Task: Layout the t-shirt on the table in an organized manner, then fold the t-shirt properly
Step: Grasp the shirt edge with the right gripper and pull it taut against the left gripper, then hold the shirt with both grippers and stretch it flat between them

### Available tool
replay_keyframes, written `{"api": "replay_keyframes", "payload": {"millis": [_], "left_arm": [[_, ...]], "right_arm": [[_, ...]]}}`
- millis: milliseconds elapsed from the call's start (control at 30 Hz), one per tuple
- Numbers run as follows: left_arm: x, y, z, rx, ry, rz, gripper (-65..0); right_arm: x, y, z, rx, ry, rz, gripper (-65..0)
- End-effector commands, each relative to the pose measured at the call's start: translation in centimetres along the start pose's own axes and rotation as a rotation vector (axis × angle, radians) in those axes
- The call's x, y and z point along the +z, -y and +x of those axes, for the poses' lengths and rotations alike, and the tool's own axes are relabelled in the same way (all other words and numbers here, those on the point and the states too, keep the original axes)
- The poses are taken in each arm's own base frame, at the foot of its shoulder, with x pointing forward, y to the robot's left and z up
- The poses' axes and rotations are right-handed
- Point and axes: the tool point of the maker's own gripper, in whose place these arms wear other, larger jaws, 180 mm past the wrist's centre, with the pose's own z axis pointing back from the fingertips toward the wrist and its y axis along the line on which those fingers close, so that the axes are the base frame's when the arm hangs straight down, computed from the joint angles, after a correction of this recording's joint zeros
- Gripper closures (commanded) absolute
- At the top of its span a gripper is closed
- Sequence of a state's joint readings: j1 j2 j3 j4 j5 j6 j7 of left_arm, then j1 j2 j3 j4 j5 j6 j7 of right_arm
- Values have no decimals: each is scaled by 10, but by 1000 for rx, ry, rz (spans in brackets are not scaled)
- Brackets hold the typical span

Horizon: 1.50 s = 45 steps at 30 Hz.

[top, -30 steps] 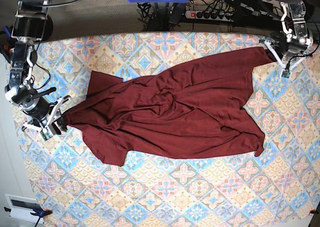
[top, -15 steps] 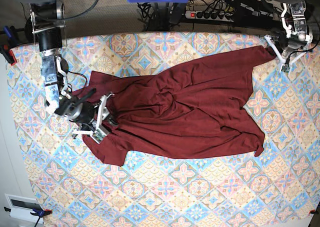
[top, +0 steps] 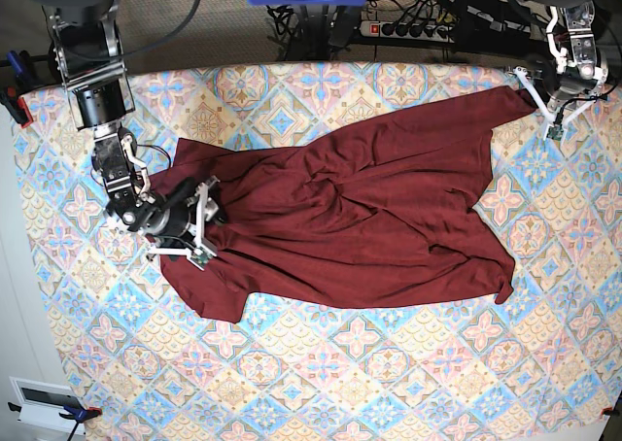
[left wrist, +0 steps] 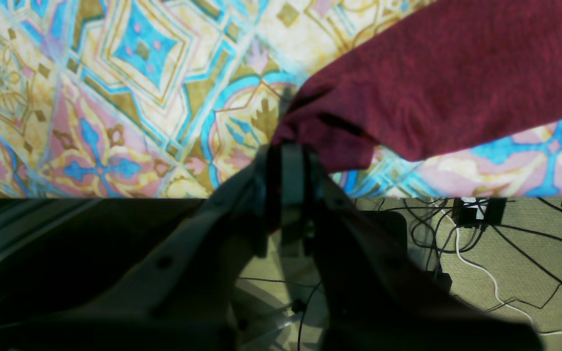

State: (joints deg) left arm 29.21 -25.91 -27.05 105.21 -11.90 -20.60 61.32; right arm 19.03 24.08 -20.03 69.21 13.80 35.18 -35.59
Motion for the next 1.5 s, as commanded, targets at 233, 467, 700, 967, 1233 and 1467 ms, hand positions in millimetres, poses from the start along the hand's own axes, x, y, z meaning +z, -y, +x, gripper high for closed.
{"api": "replay_keyframes", "payload": {"millis": [233, 467, 700, 967, 1233, 1467], "left_arm": [[5, -9, 8, -13, 25, 27, 0], [5, -9, 10, -12, 30, 28, 0], [5, -9, 11, -11, 31, 28, 0], [5, -9, 10, -16, 29, 27, 0], [12, -29, 16, -68, 29, 70, 0], [21, -56, 29, -136, 34, 130, 0]], "right_arm": [[2, 24, 4, -35, 44, -32, -275], [37, 36, 34, 34, 145, -104, -3], [89, 17, 18, 30, 187, -193, 0], [137, -12, -24, 10, 145, -257, 0], [151, -36, -85, -69, 22, -245, 0], [167, -51, -106, -78, -28, -244, 0]]}}
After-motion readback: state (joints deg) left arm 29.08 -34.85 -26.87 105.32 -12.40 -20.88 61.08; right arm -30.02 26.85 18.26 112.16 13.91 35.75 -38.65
